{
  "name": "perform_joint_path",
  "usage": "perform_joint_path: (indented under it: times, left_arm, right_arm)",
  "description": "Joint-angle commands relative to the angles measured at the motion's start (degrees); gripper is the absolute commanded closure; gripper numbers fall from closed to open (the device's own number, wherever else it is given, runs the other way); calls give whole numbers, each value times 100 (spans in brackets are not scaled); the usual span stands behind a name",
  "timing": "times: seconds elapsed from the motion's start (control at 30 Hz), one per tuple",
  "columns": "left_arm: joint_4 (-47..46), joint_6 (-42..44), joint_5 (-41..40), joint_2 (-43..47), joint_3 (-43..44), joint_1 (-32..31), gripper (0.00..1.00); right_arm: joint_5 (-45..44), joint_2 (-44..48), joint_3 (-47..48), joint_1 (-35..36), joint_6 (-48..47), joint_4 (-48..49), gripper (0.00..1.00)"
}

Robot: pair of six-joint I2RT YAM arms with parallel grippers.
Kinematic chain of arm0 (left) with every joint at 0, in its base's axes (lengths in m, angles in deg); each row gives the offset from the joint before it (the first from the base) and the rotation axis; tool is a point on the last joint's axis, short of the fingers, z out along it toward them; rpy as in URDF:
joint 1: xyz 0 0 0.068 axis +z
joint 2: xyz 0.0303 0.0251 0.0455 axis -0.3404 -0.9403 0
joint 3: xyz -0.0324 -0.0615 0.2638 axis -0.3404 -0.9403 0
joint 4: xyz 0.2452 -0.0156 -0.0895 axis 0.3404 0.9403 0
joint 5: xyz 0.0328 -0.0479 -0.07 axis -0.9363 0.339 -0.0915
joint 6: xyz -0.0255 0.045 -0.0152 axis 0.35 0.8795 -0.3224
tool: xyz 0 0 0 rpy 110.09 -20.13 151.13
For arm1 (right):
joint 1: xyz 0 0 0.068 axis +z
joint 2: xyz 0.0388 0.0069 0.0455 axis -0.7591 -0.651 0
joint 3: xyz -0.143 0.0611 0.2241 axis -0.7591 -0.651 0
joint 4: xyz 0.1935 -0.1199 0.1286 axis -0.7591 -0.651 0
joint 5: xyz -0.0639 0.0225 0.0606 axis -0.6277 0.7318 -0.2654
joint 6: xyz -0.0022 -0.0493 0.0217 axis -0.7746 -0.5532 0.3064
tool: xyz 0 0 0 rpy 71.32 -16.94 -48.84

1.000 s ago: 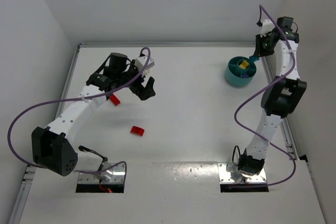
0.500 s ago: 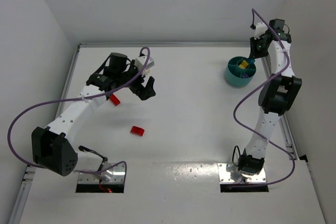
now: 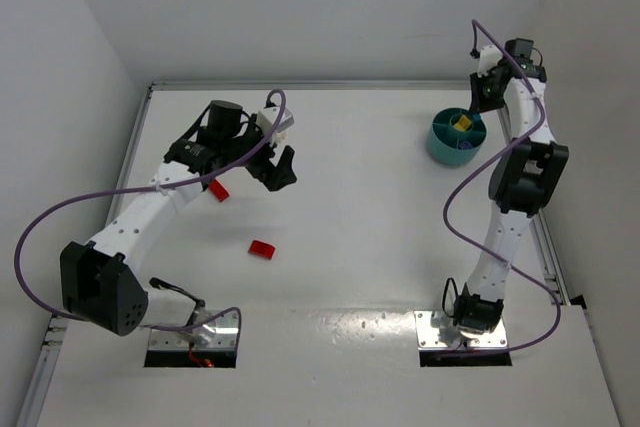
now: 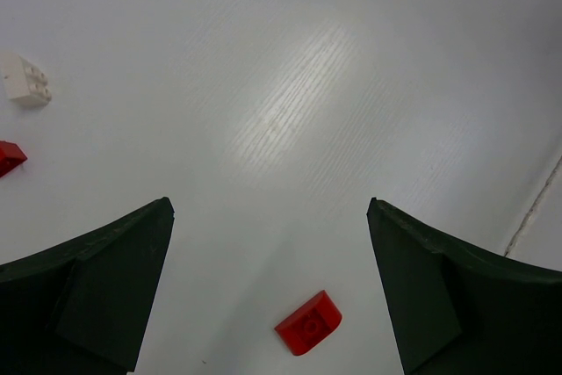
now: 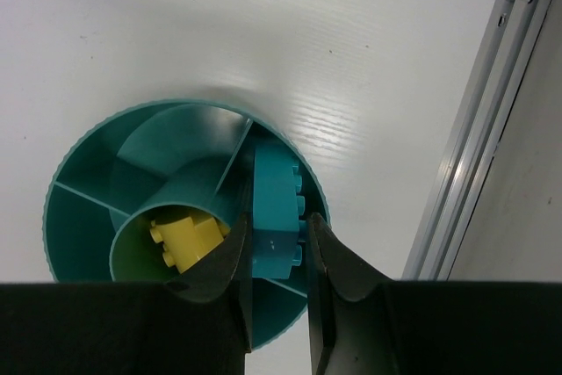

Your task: Sort the legos into containers by color

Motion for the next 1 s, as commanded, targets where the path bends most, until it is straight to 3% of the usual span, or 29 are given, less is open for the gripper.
perform_joint_path:
  times: [0.0,0.33,0.53,0.97]
  left_arm:
    - [-159,-97,142,143,138,65,1]
    - [-159,-97,194,143,85,12,1]
    - [-159,-97,194,90,85,12,1]
    - [-159,-45,247,90,33,12,1]
  right_arm:
    - [83,-148,308,86,-111,161,100]
    - [145,-254,475,86,-286,284,100]
    - [198,-61,0,86,-463,698,100]
    - [909,44,-123,33,-954,856,100]
